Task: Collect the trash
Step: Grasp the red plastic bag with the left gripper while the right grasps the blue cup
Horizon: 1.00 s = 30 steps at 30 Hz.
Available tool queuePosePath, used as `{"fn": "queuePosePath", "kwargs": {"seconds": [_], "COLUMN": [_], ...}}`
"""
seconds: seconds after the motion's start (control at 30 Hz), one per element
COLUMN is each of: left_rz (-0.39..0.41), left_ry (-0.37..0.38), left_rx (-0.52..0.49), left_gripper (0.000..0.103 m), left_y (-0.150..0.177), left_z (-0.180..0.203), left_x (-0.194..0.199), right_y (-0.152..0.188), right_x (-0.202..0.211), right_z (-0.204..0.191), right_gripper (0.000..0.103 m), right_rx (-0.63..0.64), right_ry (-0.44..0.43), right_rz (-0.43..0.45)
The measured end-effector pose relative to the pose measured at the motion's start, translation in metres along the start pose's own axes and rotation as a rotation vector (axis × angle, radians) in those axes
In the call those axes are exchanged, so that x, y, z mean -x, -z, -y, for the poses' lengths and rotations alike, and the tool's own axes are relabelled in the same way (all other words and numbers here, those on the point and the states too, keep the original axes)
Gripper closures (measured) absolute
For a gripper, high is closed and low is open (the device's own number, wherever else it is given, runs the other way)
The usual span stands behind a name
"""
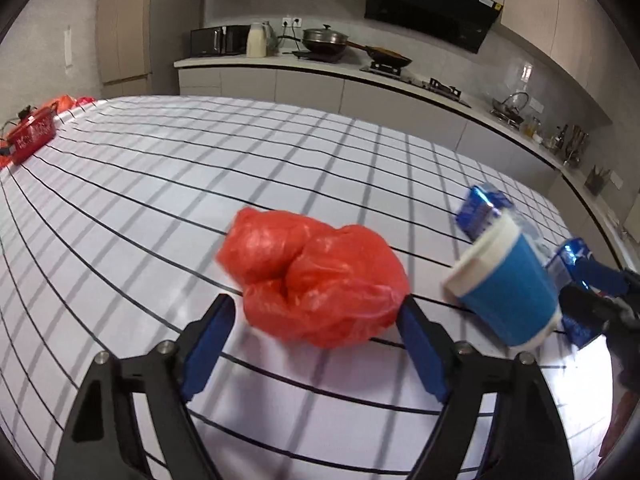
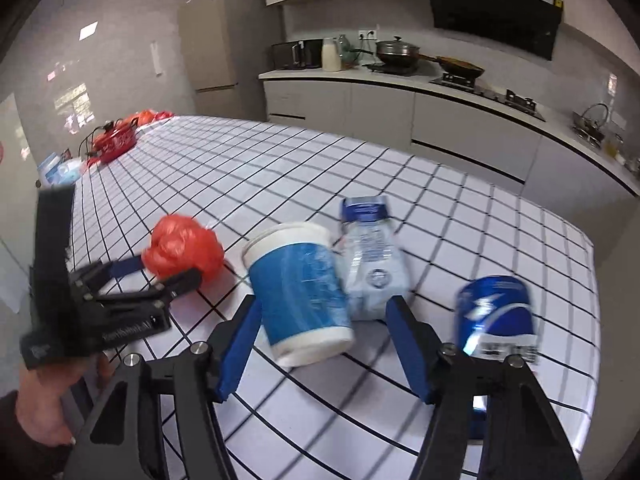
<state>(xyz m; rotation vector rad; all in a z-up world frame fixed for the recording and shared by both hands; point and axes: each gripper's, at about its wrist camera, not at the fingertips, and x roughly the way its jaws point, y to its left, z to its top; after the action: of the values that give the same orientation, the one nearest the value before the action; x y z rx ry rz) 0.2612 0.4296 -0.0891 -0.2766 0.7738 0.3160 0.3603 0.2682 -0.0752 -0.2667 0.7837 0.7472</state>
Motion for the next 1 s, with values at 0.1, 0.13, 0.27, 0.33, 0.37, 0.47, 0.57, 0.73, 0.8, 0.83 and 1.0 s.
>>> {"fn": "queuePosePath", "kwargs": {"seconds": [0.1,0.13,0.27,0.33,0.37,0.47,0.57,0.73,0.8,0.83,1.0], "left_rz": [-0.003,-0.002,0.011,0.033,0.038,0.025,0.022,-0.023,-0.039,-0.051,-0.029], "left_ry": [-0.010,-0.014,-0.016,0.000,0.005,0.026,0.060,0.072,0.098,0.113,0.139], "left_rx": [0.011,0.015,0.038,0.046,0.046,0.045,0.070,0.076,0.078,0.078,0.052], "left_gripper": [0.020,0.020,0.020,0.019,0.018,0.018,0.018,0.019,0.035,0.061,0.084], "left_y": [0.002,0.003,0.003,0.000,-0.002,-0.010,-0.015,-0.022,-0.023,-0.023,-0.018], "left_z": [-0.015,-0.020,-0.033,-0.032,-0.031,-0.028,-0.029,-0.025,-0.023,-0.023,-0.020], "left_x": [0.004,0.006,0.015,0.019,0.018,0.009,0.002,-0.021,-0.028,-0.029,-0.018], "right_y": [0.003,0.005,0.005,0.003,0.002,-0.004,-0.007,-0.010,-0.012,-0.012,-0.012], "right_x": [-0.022,-0.029,-0.037,-0.041,-0.043,-0.052,-0.063,-0.070,-0.070,-0.071,-0.057], "right_z": [-0.006,-0.008,-0.015,-0.020,-0.021,-0.024,-0.026,-0.024,-0.022,-0.022,-0.030], "right_gripper": [0.036,0.036,0.036,0.036,0.036,0.036,0.036,0.042,0.044,0.045,0.046], "right_rx": [-0.008,-0.016,-0.026,-0.026,-0.026,-0.020,-0.014,-0.003,-0.009,-0.011,0.011], "right_ry": [-0.010,-0.019,-0.050,-0.062,-0.064,-0.052,-0.055,-0.062,-0.071,-0.078,-0.082], "right_rz": [-0.044,-0.055,-0.056,-0.053,-0.054,-0.050,-0.064,-0.053,-0.045,-0.047,-0.014]}}
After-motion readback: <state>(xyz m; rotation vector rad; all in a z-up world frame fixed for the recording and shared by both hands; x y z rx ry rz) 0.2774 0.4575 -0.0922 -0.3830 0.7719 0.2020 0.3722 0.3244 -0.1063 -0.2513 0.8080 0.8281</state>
